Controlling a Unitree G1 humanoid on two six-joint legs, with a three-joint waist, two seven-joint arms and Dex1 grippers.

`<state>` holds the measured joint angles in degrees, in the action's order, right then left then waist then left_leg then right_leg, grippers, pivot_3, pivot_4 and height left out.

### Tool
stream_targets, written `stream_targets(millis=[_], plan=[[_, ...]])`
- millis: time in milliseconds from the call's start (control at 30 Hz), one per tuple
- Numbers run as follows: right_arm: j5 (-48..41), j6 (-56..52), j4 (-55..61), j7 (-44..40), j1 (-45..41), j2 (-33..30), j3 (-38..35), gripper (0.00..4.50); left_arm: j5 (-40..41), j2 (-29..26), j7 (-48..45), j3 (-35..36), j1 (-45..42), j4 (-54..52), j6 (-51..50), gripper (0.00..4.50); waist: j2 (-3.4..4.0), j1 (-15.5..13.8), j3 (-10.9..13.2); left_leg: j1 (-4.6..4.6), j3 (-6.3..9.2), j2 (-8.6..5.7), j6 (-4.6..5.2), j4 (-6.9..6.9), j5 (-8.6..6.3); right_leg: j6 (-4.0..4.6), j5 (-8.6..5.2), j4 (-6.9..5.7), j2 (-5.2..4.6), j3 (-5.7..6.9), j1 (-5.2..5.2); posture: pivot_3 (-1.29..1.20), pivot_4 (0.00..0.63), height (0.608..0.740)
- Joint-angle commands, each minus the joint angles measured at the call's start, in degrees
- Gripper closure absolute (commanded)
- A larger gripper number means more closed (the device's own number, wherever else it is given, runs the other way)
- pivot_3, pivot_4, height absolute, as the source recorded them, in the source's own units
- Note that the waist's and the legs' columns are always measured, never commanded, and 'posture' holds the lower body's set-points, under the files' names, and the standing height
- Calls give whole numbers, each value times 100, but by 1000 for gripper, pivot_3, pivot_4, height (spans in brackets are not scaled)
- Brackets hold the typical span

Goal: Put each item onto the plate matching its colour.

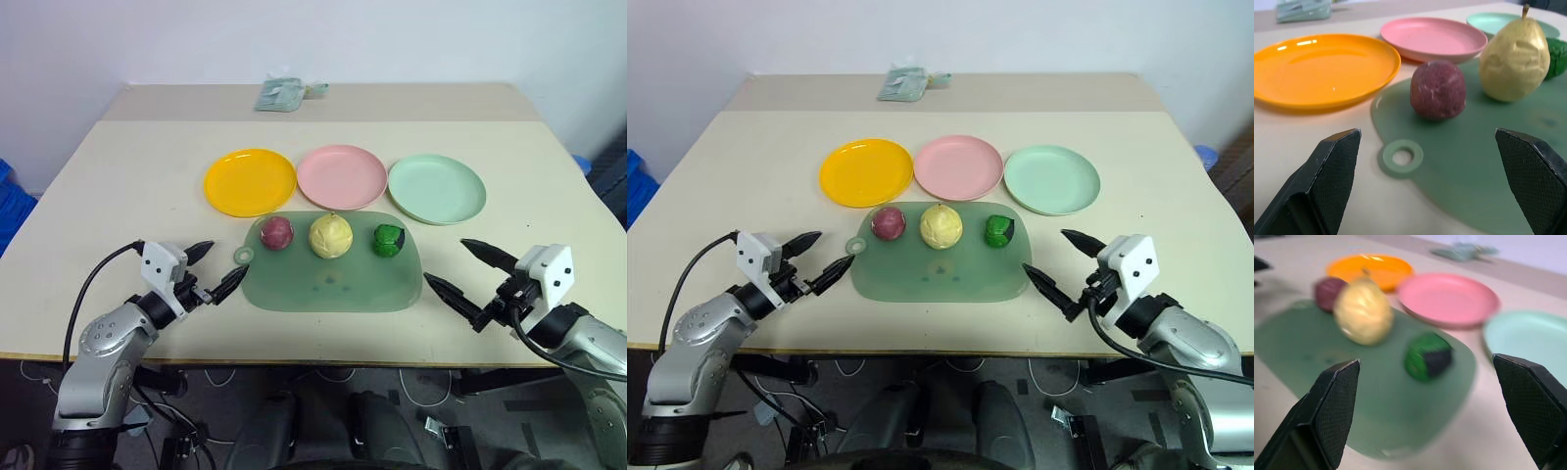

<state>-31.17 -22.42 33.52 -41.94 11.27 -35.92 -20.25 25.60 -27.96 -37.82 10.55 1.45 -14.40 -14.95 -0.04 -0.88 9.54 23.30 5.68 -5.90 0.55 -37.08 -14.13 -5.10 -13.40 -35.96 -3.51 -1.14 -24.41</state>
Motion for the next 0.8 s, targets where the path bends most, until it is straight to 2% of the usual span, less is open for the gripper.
stream_targets(millis=[33, 333, 533, 800], plan=[[-236, 139, 86, -462, -273, -256, 154, 81, 100, 54, 291, -74, -259, -249, -434, 0, -2, 2, 1, 0, 0, 0, 0, -1, 0, 0, 0, 0, 0, 0, 1, 0, 150, 740], [-167, 164, -289, -966, -1201, -438, 895, 81, -14, 259, 946, -352, -1118, -250, -1395, 0, -7, 2, 4, 0, 0, -1, 0, -4, 1, -21, 12, -3, 1, 5, -1, 0, 150, 740], [-9, 226, -491, -878, -1582, -347, 1148, 81, -267, 412, 1286, -677, -1644, 66, -1781, 0, -9, -7, 4, 0, 0, -2, 0, -4, 1, -22, 13, -4, 1, 4, -2, 0, 150, 740], [32, 164, -303, -577, -1646, -283, 1242, 81, -620, 672, 1396, -1129, -2172, 713, -1915, 0, -9, 0, 4, 0, 0, -3, -1, -4, 1, -24, 15, -8, 1, 4, -4, 0, 150, 740]])
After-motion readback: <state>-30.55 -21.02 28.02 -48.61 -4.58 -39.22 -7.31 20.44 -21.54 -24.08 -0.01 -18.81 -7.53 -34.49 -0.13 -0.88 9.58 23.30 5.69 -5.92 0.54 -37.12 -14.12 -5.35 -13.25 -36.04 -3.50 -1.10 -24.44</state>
